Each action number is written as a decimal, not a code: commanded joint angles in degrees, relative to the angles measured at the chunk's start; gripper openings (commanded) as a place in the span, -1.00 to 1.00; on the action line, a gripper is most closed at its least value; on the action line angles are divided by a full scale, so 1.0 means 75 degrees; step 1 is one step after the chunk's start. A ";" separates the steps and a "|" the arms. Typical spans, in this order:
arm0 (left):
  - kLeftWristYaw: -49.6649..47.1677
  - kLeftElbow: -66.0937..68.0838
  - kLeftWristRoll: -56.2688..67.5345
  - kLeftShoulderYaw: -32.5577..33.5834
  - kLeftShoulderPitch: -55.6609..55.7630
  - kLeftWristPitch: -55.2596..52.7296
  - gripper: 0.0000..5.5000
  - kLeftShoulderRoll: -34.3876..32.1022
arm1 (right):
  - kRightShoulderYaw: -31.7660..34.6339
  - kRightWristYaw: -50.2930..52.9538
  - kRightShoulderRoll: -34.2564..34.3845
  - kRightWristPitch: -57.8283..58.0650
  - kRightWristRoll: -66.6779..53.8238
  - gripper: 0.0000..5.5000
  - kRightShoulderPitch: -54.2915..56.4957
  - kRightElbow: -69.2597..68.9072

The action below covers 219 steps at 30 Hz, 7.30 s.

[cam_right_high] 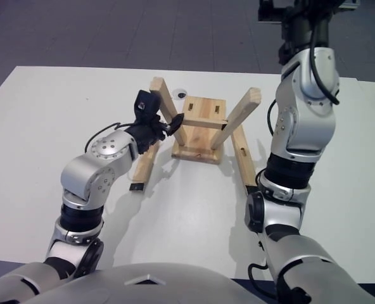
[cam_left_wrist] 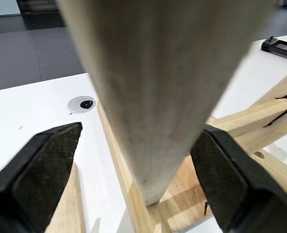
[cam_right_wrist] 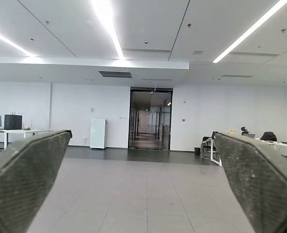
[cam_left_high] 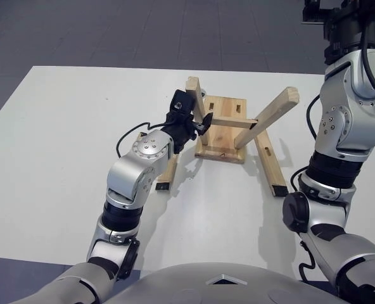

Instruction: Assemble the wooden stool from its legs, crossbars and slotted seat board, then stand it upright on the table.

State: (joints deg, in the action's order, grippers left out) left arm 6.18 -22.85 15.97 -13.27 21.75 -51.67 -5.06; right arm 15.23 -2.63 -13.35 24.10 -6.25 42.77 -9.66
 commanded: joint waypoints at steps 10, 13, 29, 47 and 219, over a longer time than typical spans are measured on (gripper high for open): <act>0.0415 0.0231 -0.0115 0.0356 -0.0414 0.2434 0.95 0.0495 | -0.0197 0.0282 -0.0229 -0.0519 0.0273 0.96 0.0003 0.0629; 0.0640 0.0161 -0.0129 0.0200 -0.0383 0.2615 0.95 0.0428 | -0.0135 0.0414 -0.0166 -0.0513 0.0268 0.96 0.0008 0.0693; 0.0646 -0.0301 -0.0525 0.0128 -0.0226 0.2904 0.95 0.0351 | -0.0059 0.0567 -0.0218 -0.0487 0.0243 0.96 -0.0068 0.1026; -0.1129 -0.1088 -0.0825 -0.0645 -0.0216 -0.1109 0.95 -0.0933 | -0.0785 0.2051 0.0288 0.1506 0.1258 0.96 -0.2862 -0.0750; -0.2589 0.0959 -0.0285 0.3074 0.1673 0.3287 0.95 0.0764 | -0.5770 -0.6823 -0.1989 0.5709 -0.1258 0.96 0.0152 0.2182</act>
State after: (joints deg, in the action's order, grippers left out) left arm -12.68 -14.94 14.62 9.75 34.29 -26.21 0.63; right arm -22.70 -48.22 -21.73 67.48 -15.41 44.92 12.04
